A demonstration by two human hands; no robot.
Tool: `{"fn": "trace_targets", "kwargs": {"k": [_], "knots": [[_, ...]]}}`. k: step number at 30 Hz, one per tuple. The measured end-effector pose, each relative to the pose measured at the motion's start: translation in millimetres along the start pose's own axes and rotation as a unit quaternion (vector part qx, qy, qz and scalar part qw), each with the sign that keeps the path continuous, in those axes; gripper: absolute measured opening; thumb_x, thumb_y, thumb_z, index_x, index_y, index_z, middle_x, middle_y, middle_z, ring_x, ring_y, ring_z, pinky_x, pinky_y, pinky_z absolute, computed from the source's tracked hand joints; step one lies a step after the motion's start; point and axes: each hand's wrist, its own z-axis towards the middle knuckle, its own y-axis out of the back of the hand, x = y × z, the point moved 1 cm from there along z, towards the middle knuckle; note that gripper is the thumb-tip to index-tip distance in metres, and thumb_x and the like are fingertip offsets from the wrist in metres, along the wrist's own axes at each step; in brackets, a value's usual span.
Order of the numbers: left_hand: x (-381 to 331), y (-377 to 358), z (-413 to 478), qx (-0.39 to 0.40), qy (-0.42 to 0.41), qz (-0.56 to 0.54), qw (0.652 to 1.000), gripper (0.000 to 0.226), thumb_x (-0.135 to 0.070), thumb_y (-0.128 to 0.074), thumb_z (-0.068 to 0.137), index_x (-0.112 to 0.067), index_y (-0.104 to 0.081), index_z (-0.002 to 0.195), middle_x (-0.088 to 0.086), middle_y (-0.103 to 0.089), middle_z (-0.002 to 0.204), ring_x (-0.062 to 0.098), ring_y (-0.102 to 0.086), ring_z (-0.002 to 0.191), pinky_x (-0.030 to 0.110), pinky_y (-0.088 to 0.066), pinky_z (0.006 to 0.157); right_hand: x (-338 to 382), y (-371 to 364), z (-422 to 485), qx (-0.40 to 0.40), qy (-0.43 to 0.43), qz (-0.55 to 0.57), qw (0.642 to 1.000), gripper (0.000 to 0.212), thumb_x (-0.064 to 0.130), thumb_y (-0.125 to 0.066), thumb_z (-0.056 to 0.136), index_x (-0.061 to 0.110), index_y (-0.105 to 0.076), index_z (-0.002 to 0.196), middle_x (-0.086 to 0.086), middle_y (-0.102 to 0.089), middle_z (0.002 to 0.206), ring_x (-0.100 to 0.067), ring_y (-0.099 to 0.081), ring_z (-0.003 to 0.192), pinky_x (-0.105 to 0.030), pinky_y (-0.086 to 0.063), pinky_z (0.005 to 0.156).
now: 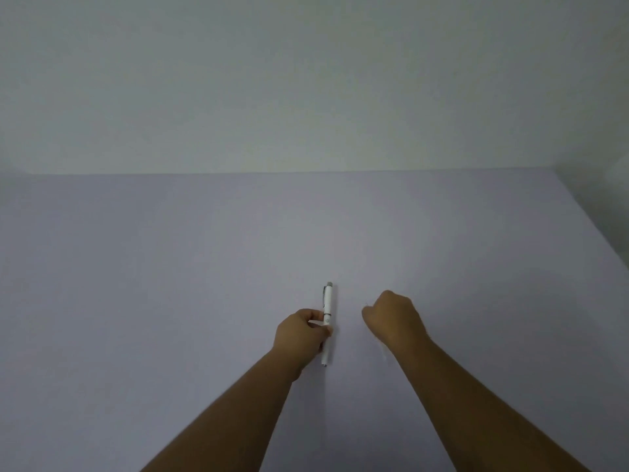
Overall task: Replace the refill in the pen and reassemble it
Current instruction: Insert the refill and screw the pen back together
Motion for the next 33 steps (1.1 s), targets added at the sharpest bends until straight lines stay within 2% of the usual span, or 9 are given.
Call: {"fn": "trace_targets", "kwargs": {"k": [2,4,7,9,19,24,27,33], "knots": [[6,-5,3,-0.026,-0.006,0.014,1.000,0.013,-0.017,-0.067,0.080,-0.025,-0.065,0.090,-0.003,-0.067,0.081,0.015,-0.063,0.073,0.033,-0.059,0.078,-7,-9,-4,0.026,-0.014,-0.020,0.999,0.013,0.021,-0.056,0.079,0.009,-0.055,0.077,-0.005,-0.055,0.073,-0.025,-0.060,0.070,-0.022,-0.039,0.053],[9,-10,7,-0.041,-0.011,0.035,0.998,0.015,-0.017,-0.069,0.079,-0.021,-0.067,0.092,-0.004,-0.067,0.079,0.015,-0.063,0.076,0.033,-0.057,0.080,-10,-19,-6,0.031,-0.011,-0.022,0.999,0.009,0.016,-0.055,0.080,0.007,-0.057,0.079,-0.009,-0.060,0.078,-0.028,-0.065,0.077,-0.022,-0.038,0.052],[11,-15,8,-0.057,-0.016,0.040,0.997,0.013,-0.015,-0.072,0.076,-0.021,-0.066,0.086,-0.005,-0.066,0.076,0.014,-0.063,0.074,0.034,-0.057,0.083,-7,-32,-8,0.031,-0.004,-0.002,1.000,0.016,0.014,-0.052,0.083,0.003,-0.061,0.091,-0.014,-0.067,0.096,-0.030,-0.065,0.086,-0.027,-0.043,0.060],[13,-18,10,-0.067,-0.014,0.038,0.997,0.015,-0.016,-0.073,0.075,-0.019,-0.066,0.087,-0.004,-0.067,0.078,0.014,-0.063,0.074,0.033,-0.057,0.080,-2,-38,-9,0.031,0.001,0.010,0.999,0.019,0.017,-0.053,0.085,0.005,-0.061,0.097,-0.013,-0.067,0.100,-0.030,-0.065,0.090,-0.030,-0.047,0.066],[16,-25,14,-0.082,-0.012,0.040,0.996,0.013,-0.019,-0.072,0.077,-0.017,-0.066,0.088,-0.003,-0.068,0.080,0.011,-0.063,0.073,0.023,-0.051,0.070,8,-48,-10,0.031,0.009,0.054,0.998,0.017,0.021,-0.056,0.087,0.008,-0.064,0.095,-0.011,-0.070,0.094,-0.026,-0.066,0.083,-0.029,-0.045,0.063],[18,-25,16,-0.086,-0.011,0.052,0.995,0.012,-0.020,-0.072,0.078,-0.018,-0.065,0.088,-0.004,-0.066,0.077,0.010,-0.060,0.069,0.022,-0.050,0.068,7,-49,-10,0.020,0.013,0.069,0.997,0.019,0.024,-0.058,0.088,0.008,-0.064,0.095,-0.011,-0.070,0.094,-0.025,-0.066,0.085,-0.035,-0.053,0.075],[18,-26,17,-0.087,-0.009,0.055,0.995,0.011,-0.018,-0.070,0.078,-0.018,-0.065,0.088,-0.003,-0.065,0.077,0.009,-0.060,0.068,0.019,-0.049,0.064,6,-49,-9,0.020,0.008,0.073,0.997,0.020,0.026,-0.057,0.089,0.008,-0.064,0.095,-0.010,-0.071,0.094,-0.025,-0.066,0.085,-0.033,-0.052,0.074],[20,-25,16,-0.091,-0.016,0.053,0.994,0.011,-0.019,-0.068,0.078,-0.018,-0.064,0.087,-0.003,-0.065,0.076,0.011,-0.061,0.070,0.023,-0.050,0.066,2,-49,-9,0.014,0.013,0.087,0.996,0.019,0.027,-0.058,0.088,0.009,-0.064,0.090,-0.010,-0.071,0.091,-0.025,-0.065,0.083,-0.033,-0.051,0.073]]}}
